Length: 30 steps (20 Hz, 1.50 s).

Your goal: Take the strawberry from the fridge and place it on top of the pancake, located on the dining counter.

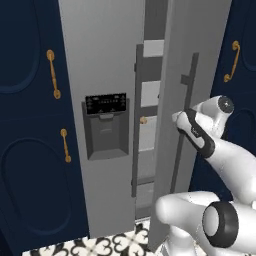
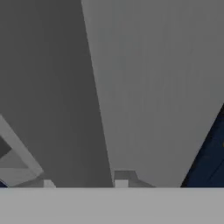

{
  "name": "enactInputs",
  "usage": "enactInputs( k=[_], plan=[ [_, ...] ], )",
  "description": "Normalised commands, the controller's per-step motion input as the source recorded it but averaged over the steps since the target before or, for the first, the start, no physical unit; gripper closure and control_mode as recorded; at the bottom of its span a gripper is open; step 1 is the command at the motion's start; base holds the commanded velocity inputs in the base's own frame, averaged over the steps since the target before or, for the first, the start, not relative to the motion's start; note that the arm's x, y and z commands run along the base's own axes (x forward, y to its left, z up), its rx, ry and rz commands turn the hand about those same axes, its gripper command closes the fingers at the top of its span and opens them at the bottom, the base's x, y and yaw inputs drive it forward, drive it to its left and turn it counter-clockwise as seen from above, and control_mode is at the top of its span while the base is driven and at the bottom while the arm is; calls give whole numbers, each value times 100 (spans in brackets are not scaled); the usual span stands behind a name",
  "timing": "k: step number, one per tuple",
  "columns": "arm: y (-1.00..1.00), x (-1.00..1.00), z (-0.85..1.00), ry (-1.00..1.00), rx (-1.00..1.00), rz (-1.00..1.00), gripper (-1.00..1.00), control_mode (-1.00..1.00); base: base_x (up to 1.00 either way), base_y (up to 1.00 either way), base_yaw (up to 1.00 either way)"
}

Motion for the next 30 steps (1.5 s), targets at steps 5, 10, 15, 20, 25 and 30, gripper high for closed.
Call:
enactInputs(
  k=[5, 10, 15, 20, 25, 30],
  plan=[
    [-100, -91, 2, 10, 10, -7, -100, -100, 0, 0, 0],
    [-31, -95, 39, 9, 1, -9, -100, -100, 0, 0, 0],
    [65, -99, 70, 2, -33, 3, -100, -100, 0, 0, 0],
    [100, -21, 31, 24, -45, -2, -100, -100, 0, 0, 0],
    [58, 82, 1, 53, -56, -3, -100, -100, 0, 0, 0],
    [-12, 100, -13, 37, -47, 0, -100, -100, 0, 0, 0]
  ],
)
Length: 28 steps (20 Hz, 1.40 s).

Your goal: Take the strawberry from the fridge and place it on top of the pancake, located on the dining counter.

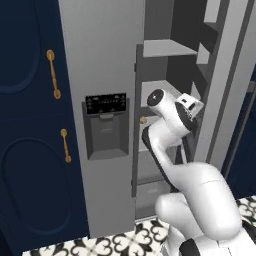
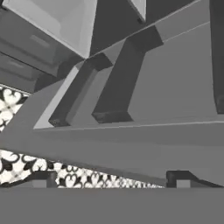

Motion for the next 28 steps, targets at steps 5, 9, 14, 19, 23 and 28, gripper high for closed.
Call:
enactInputs(
  k=[5, 9, 14, 19, 23, 28],
  plan=[
    [-63, 59, -40, 13, -23, 0, -100, -100, 0, 0, 0],
    [-80, 0, -9, 24, -23, -2, -100, -100, 0, 0, 0],
    [-71, 0, -6, 17, -20, -1, -100, -100, 0, 0, 0],
    [-78, 0, 0, 13, -14, 0, -100, -100, 0, 0, 0],
    [-91, 0, -1, 12, -7, 0, -100, -100, 0, 0, 0],
    [-85, -2, 4, 11, 0, -2, -100, -100, 0, 0, 0]
  ],
)
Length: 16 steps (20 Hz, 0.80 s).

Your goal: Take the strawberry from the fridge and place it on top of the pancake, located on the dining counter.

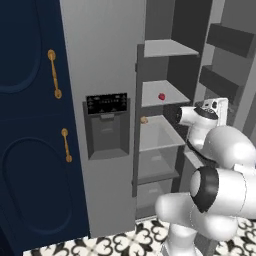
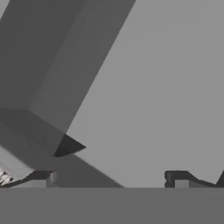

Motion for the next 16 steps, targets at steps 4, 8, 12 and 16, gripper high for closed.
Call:
enactInputs(
  k=[4, 8, 12, 16],
  plan=[
    [43, -30, 9, 0, 11, 0, -100, -100, 0, 0, 0],
    [84, -33, 23, -4, 32, 0, -100, -100, 0, 0, 0],
    [95, -13, 57, -1, 53, -5, -100, -100, 0, 0, 0],
    [91, -46, 38, 0, 69, -15, -100, -100, 0, 0, 0]
  ],
)
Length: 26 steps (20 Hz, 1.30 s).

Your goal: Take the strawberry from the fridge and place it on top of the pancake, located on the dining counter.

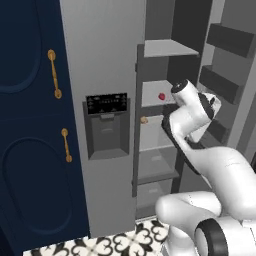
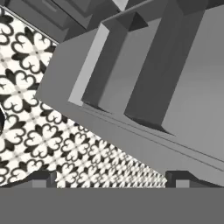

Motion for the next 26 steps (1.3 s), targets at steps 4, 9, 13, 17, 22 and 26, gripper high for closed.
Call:
enactInputs(
  k=[4, 9, 13, 17, 22, 26],
  plan=[
    [83, -76, 0, 7, 67, -27, -100, -100, 0, 0, 0],
    [59, -100, 0, -7, 64, -34, -100, -100, 0, 0, 0],
    [34, -100, 8, -16, 4, -42, -100, -100, 0, 0, 0],
    [40, -100, 5, -2, 3, -53, -100, -100, 0, 0, 0],
    [17, -21, 0, -32, 0, -39, -100, -100, 0, 0, 0],
    [-23, 56, -3, -1, 0, 8, -100, -100, 0, 0, 0]
  ],
)
